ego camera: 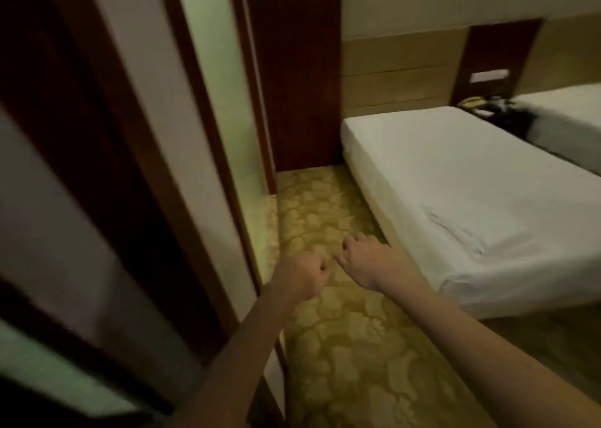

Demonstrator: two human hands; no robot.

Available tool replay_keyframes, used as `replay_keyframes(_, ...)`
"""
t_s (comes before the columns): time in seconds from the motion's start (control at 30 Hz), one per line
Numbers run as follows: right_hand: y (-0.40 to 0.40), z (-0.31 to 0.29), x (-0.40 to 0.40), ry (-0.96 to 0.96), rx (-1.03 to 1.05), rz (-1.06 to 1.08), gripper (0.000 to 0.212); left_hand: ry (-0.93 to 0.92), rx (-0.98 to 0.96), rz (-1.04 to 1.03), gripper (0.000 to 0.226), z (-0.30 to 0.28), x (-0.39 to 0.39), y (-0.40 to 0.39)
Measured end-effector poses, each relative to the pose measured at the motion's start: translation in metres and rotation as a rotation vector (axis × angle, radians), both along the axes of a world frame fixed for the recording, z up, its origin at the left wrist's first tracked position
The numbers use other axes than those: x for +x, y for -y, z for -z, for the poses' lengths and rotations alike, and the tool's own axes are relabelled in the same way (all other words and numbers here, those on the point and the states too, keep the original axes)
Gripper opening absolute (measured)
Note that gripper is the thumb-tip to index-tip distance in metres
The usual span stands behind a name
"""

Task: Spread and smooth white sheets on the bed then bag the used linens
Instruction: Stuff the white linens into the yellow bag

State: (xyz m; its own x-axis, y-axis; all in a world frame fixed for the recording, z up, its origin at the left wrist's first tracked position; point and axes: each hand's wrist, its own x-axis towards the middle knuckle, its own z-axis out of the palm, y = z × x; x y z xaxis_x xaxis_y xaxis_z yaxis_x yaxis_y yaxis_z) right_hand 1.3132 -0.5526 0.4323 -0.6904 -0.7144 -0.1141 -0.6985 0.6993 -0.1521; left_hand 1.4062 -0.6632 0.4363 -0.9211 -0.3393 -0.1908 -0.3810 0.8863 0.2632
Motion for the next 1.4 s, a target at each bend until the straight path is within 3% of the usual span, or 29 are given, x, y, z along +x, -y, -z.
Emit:
replay_keyframes(0.07, -0.017, 0.013, -0.015, 0.012, 0.052, 0.075, 0.068, -0.03, -0.009, 0.059, 0.037, -0.012, -0.032, -0.002)
replay_keyframes(0.17, -0.044, 0.033, -0.036, 0.099, 0.08, 0.223, 0.054, -0.095, 0.013, 0.133, 0.037, -0.026, -0.08, -0.011)
replay_keyframes(0.43, -0.102, 0.046, -0.108, 0.165, 0.129, 0.307, 0.052, -0.183, -0.006, 0.214, 0.038, -0.027, -0.194, -0.057)
replay_keyframes(0.8, -0.164, -0.002, -0.274, 0.012, 0.035, 0.307, 0.051, 0.01, 0.083, 0.135, 0.042, 0.053, -0.307, -0.129)
replay_keyframes(1.0, -0.177, 0.001, -0.353, -0.031, 0.004, 0.311, 0.05, 0.127, 0.111, 0.18, 0.044, 0.084, -0.386, -0.156)
replay_keyframes(1.4, -0.234, 0.079, -0.479, 0.146, 0.119, 0.429, 0.049, -0.072, 0.073, 0.202, 0.047, 0.034, -0.574, -0.169)
